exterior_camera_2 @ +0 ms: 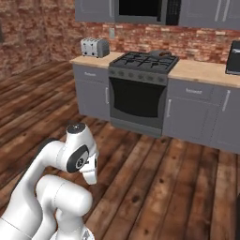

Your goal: Take the chicken drumsticks from the pan and place one on each plate on the dining counter.

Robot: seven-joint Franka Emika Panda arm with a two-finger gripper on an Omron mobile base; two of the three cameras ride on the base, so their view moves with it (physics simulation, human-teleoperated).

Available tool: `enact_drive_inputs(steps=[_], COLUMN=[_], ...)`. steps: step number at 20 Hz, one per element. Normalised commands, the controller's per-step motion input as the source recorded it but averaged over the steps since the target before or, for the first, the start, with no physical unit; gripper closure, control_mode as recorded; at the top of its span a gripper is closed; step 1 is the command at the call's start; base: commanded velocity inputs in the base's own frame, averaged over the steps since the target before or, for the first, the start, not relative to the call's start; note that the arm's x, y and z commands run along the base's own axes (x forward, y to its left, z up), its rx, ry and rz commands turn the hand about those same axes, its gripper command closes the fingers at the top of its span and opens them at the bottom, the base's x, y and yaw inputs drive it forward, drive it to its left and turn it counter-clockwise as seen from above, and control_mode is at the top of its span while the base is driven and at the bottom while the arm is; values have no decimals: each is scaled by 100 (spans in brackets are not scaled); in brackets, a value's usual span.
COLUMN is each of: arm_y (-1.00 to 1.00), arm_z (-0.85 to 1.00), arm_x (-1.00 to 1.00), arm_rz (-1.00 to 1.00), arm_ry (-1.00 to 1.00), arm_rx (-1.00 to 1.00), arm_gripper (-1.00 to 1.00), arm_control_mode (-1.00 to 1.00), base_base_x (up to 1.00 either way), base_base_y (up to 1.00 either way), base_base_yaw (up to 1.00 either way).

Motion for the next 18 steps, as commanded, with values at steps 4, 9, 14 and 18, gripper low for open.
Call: enact_drive_inputs(steps=[4, 9, 14, 18], arm_y=[0, 0, 0, 0], arm_z=[0, 0, 0, 0], arm_x=[0, 0, 0, 0], arm_rz=[0, 0, 0, 0], arm_ry=[0, 0, 0, 0], arm_rx=[0, 0, 0, 0], arm_gripper=[-100, -100, -100, -100], arm_control_mode=[100, 100, 100, 100], base_base_x=[100, 100, 100, 100], base_base_y=[13, 32, 45, 38], base_base_yaw=[-11, -14, -10, -8])
